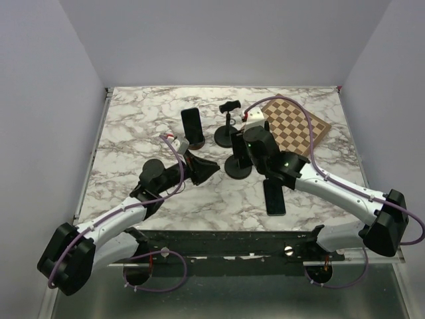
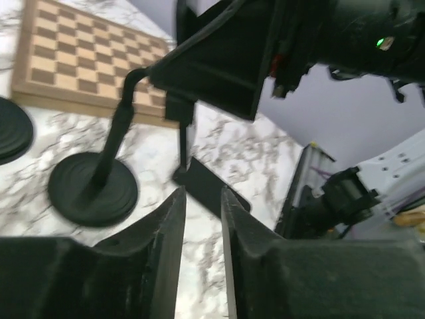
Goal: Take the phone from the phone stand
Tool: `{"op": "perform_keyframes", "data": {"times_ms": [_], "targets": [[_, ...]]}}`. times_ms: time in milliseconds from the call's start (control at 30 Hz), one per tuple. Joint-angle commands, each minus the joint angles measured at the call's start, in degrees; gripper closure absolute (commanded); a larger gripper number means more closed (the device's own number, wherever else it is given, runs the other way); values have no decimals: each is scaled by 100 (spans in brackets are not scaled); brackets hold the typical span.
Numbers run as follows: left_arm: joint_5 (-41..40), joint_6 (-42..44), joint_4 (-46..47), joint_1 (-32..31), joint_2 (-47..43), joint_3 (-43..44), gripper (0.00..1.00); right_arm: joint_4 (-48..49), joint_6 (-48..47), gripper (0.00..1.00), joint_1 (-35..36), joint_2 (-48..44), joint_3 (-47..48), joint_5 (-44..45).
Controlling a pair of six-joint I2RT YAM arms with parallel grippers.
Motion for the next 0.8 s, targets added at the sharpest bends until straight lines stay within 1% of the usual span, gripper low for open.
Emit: {"op": "perform_keyframes", "data": {"times_ms": [0,67,167,200,233,267,433,567,667,767], "targets": [[43,242,20,-333,119,404,52,-556,635,100,66,-33,489,-1239],[-55,242,47,-355,231,474,43,-662,671,100,66,-21,590,-1363],[-25,274,41,-377,445,613,38,-731,697,100,63,68,625,-1368],[-100,305,6,-404,498,641,30,-740,713,100,66,96,617,-1378],[-162,339,3,-433,540,651,27,-740,741,100,66,115,608,-1390],[-237,370,-4,-468,590,673,26,-727,772,100,66,124,600,-1419],[-301,240,350,-573,935,808,30,-709,892,100,66,184,615,-1436],[-631,134,601,-601,1166,860,34,-705,911,99,66,191,648,-1497],[-693,134,627,-605,1305,998,42,-713,913,99,66,221,667,-1504],[-899,210,553,-605,1418,1081,46,-705,927,100,66,227,684,-1540]]}}
